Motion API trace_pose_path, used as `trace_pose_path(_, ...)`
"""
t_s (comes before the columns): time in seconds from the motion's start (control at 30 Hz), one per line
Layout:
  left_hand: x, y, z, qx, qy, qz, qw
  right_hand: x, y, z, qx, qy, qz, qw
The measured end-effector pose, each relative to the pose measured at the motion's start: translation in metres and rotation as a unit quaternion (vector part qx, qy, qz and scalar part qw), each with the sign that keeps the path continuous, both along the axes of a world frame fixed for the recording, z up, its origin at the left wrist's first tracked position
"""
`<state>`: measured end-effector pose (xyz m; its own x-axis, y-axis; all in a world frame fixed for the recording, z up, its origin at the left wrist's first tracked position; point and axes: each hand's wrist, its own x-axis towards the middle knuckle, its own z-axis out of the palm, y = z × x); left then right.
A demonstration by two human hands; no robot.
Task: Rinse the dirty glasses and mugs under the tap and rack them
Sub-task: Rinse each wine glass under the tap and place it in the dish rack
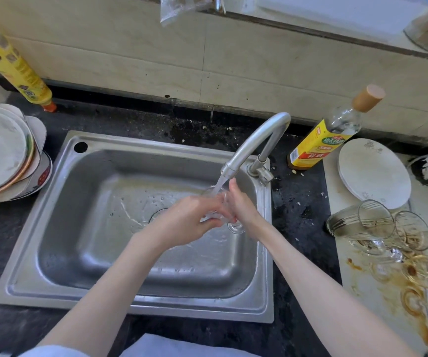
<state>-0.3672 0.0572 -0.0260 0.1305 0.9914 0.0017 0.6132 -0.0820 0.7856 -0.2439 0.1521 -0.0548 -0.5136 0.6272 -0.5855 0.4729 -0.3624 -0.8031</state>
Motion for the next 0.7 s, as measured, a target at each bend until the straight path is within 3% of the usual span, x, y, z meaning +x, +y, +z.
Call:
trace_pose_path(0.1, -0.003, 0.004, 0.011, -0.084, 0.088, -0.052, 0.991, 0.001, 0.002, -0.005, -0.010, -0.012, 0.016, 1.000)
trace_pose_path(0.23, 0.002, 0.001, 0.008, -0.101, 0.166, -0.009, 0.981, 0.006, 0.003, -0.005, 0.004, 0.013, 0.027, 1.000)
trace_pose_path(0.37, 0.005, 0.001, 0.006, -0.060, 0.002, 0.120, 0.991, 0.007, 0.001, 0.002, 0.006, 0.058, 0.029, 0.998)
trace_pose_path(0.43, 0.006, 0.004, 0.010, -0.070, -0.054, 0.108, 0.990, 0.003, -0.001, 0.006, 0.019, 0.041, 0.037, 0.998)
trace_pose_path(0.53, 0.003, 0.008, 0.007, -0.116, -0.050, 0.036, 0.991, -0.001, -0.003, 0.005, 0.031, 0.021, 0.037, 0.999)
trace_pose_path(0.7, -0.001, 0.010, 0.005, -0.161, 0.016, 0.114, 0.980, -0.001, -0.009, -0.008, 0.061, -0.011, 0.057, 0.996)
